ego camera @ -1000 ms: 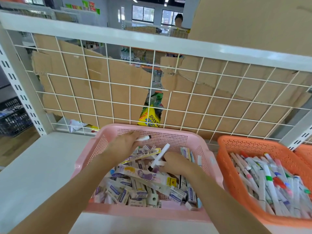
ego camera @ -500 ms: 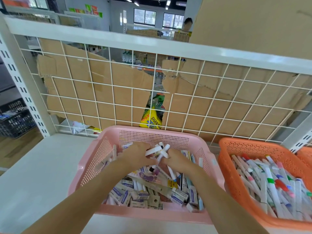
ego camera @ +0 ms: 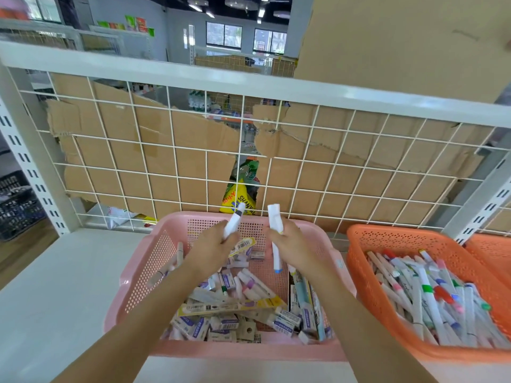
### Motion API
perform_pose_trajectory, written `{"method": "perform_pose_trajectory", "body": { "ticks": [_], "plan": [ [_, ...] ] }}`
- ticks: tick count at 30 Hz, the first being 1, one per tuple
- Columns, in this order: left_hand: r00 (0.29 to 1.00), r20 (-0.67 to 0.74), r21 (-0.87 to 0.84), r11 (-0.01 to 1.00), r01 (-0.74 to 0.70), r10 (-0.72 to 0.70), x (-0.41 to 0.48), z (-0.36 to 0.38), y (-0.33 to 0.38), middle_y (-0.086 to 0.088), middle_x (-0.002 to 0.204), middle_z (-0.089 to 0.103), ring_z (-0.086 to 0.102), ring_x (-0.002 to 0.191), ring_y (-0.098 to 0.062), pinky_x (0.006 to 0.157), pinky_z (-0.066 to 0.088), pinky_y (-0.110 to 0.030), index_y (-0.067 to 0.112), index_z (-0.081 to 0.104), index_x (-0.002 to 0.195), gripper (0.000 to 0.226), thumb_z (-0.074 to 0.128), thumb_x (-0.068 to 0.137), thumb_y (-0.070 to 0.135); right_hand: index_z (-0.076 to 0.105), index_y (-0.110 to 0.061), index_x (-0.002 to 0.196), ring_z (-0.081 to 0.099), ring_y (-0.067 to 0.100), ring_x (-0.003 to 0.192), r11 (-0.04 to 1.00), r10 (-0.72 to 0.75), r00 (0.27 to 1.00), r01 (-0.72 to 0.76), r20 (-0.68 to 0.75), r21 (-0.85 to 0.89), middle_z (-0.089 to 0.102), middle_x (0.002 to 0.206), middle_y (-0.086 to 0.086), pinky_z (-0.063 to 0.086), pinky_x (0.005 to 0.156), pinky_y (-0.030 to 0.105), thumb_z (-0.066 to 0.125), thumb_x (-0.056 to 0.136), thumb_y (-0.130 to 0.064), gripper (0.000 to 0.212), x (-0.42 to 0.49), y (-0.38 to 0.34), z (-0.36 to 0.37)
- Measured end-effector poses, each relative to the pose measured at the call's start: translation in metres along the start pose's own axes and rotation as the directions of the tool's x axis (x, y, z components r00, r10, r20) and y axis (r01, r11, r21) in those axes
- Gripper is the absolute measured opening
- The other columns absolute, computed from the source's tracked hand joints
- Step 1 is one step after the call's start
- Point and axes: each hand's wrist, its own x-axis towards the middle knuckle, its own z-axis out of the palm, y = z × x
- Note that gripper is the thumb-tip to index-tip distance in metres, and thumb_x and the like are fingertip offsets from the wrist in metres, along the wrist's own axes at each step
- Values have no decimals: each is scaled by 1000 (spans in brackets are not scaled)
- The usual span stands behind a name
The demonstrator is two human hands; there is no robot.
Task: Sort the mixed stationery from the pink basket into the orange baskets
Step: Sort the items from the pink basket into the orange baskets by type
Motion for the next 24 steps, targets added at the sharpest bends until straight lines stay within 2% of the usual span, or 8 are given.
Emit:
{"method": "perform_pose_trajectory", "body": {
  "ticks": [2, 4, 7, 9, 13, 19, 23, 24],
  "plan": [
    [999, -33, -105, 994, -10, 7, -1, -9, 2, -3, 58, 50, 48, 38, -14, 45, 42, -32, 18, 44, 82, 14, 47, 96, 17, 47, -15, 76, 45, 12, 57, 1000, 11, 999, -12, -45, -14, 46, 64, -1, 33, 51, 18, 49, 96, -18, 20, -4, -8, -10],
    [999, -46, -149, 989, 0, -7, -5, -17, 2, -3, 57, 51, 45, 31, -11, 44, 41, -31, 21, 43, 80, 17, 47, 95, 14, 51, -12, 82, 44, 12, 57, 995, 8, 996, -16, -84, -102, 45, 63, -2, 32, 49, 16, 47, 97, -24, 19, -8, -13, -21],
    [998, -60, -128, 992, -4, -4, -14, -27, 3, -2, 57, 51, 41, 32, -9, 43, 37, -30, 21, 46, 86, 13, 47, 95, 11, 52, -14, 80, 50, 21, 61, 975, -30, 985, -8, -169, -221, 50, 63, 0, 35, 59, 29, 47, 96, -28, 22, -17, -12, -38],
    [997, -73, -68, 998, -16, 11, -21, -32, 4, 0, 57, 49, 43, 40, -13, 46, 36, -30, 13, 50, 101, 7, 47, 95, 11, 56, -9, 98, 53, 26, 70, 961, -47, 973, -18, -224, -277, 56, 76, 6, 33, 61, 30, 47, 96, -26, 19, -30, -12, -49],
    [977, -196, 226, 973, -42, 88, -35, -42, 6, 4, 64, 46, 44, 50, -9, 43, 26, -19, 7, 52, 121, 27, 47, 95, 12, 49, -2, 114, 58, 36, 94, 854, -71, 938, -118, -339, -506, 63, 101, 20, 36, 67, 35, 48, 96, -25, 30, -59, 2, -72],
    [972, -202, 339, 940, -47, 121, -45, -43, 9, -13, 73, 58, 53, 51, -30, 47, 40, -31, 7, 57, 115, 25, 54, 90, 11, 50, -4, 117, 60, 36, 94, 815, 2, 862, -295, -506, -499, 65, 99, 19, 41, 71, 39, 46, 96, -31, 35, -108, 25, -100],
    [955, -137, 443, 879, -178, 263, -48, -32, 20, -4, 44, 44, 30, 33, -18, 38, 22, -14, -1, 65, 96, 22, 69, 75, -1, 44, -4, 123, 58, 34, 104, 732, 83, 837, -420, -541, -536, 61, 112, 19, 42, 79, 38, 45, 97, -29, 36, -133, 42, -125],
    [964, -123, 417, 894, -164, 234, -47, -27, 23, -3, 44, 43, 32, 32, -19, 36, 26, -17, 0, 63, 100, 22, 67, 78, 2, 42, -4, 127, 58, 34, 107, 711, 89, 825, -445, -557, -544, 61, 114, 18, 42, 78, 37, 46, 96, -29, 40, -139, 47, -131]
  ]
}}
